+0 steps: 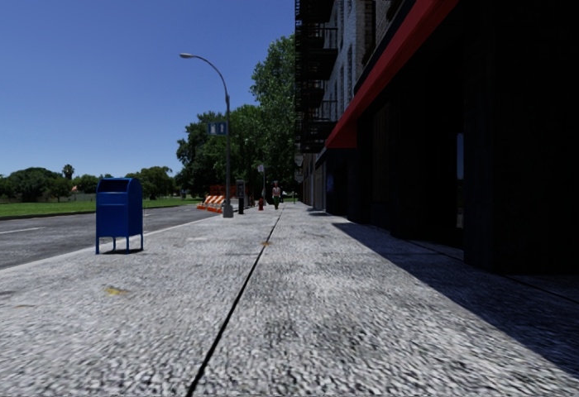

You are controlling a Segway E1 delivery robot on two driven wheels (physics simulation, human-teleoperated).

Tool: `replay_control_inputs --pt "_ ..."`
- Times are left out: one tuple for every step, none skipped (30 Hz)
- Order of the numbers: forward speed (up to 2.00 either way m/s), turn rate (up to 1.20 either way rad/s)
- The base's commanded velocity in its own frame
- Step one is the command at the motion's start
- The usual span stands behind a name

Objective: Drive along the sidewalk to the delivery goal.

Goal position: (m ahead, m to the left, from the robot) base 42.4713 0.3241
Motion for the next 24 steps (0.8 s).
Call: replay_control_inputs --pt "1.99 0.0" --pt "1.99 0.0" --pt "1.99 0.0" --pt "1.99 0.0" --pt "1.99 0.0" --pt "2.0 0.0" --pt "2.0 0.0" --pt "2.0 0.0" --pt "2.0 0.0" --pt "2.0 0.0" --pt "2.0 0.0" --pt "2.0 0.0" --pt "2.0 0.0" --pt "2.0 0.0" --pt "2.0 0.0" --pt "2.0 0.0" --pt "2.0 0.0" --pt "2.0 0.0" --pt "2.0 0.0" --pt "2.0 0.0" --pt "2.0 0.0" --pt "2.0 0.0" --pt "2.0 0.0" --pt "2.0 0.0"
